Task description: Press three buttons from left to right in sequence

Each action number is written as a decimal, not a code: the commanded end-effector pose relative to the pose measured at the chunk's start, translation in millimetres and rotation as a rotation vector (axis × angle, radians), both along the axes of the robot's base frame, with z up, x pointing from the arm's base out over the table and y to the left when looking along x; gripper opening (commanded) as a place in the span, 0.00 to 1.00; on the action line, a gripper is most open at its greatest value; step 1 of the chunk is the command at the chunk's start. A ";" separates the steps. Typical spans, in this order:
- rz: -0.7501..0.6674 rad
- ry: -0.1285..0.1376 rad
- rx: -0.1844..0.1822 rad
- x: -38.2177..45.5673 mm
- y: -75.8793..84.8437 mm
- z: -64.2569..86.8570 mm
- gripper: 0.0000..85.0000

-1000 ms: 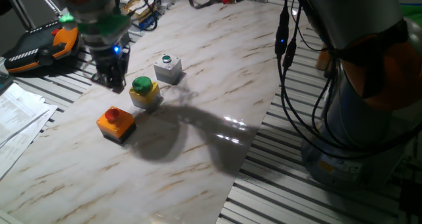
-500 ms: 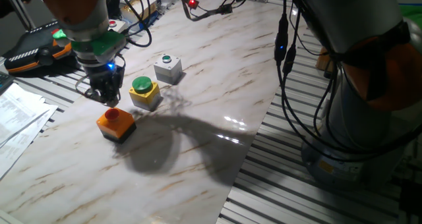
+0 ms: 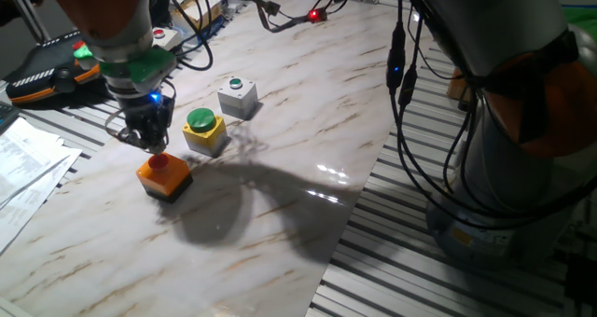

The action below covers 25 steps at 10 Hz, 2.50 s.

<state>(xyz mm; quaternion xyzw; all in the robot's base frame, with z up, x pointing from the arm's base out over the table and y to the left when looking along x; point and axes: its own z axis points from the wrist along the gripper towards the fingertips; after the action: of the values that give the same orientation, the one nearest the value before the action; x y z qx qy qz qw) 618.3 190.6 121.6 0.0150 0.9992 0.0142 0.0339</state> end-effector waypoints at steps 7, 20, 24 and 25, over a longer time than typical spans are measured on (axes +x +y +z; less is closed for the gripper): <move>-0.009 -0.006 -0.017 -3.0 11.1 -6.0 0.01; -0.007 -0.013 -0.014 -0.7 10.8 -19.3 0.01; -0.007 0.005 -0.028 -2.0 3.0 8.7 0.01; -0.004 0.005 -0.033 -4.2 -1.9 16.3 0.01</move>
<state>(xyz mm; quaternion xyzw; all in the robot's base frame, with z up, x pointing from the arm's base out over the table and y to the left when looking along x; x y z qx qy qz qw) 614.1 188.3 138.1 0.0165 0.9994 -0.0024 0.0319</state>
